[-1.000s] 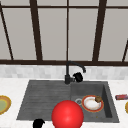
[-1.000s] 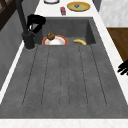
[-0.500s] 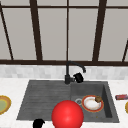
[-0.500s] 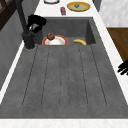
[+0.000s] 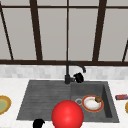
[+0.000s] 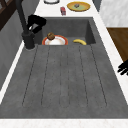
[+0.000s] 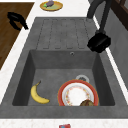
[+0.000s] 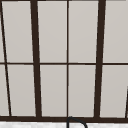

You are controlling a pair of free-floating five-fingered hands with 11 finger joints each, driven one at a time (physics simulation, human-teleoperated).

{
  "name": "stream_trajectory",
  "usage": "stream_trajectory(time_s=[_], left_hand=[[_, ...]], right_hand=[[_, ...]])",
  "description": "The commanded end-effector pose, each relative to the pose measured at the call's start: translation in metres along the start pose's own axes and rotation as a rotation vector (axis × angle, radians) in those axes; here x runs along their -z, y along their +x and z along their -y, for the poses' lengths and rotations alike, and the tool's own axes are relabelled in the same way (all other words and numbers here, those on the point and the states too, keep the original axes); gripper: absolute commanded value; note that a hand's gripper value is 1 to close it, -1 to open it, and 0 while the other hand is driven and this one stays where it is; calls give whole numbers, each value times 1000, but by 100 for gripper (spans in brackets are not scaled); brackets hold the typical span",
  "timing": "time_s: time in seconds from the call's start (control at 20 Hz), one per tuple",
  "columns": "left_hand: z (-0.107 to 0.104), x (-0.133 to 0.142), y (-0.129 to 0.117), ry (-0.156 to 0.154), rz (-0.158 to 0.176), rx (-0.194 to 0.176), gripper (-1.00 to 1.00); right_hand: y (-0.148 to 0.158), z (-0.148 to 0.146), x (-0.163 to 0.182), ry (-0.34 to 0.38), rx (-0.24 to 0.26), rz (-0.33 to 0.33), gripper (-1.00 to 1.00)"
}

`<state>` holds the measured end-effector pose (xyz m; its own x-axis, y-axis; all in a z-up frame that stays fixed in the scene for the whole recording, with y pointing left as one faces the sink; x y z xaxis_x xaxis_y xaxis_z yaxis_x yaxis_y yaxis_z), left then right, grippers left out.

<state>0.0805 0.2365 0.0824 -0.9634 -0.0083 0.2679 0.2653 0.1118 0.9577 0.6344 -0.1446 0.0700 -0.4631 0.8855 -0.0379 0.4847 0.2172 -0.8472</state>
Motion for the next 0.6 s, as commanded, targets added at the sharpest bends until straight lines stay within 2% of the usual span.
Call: stream_trajectory(time_s=[0.0,0.55], left_hand=[[0,0,0,0,0,0,0],[0,0,0,0,0,0,0]], right_hand=[[-20,-14,-22,-40,64,-42,100],[-24,-18,-26,-80,91,-30,100]])
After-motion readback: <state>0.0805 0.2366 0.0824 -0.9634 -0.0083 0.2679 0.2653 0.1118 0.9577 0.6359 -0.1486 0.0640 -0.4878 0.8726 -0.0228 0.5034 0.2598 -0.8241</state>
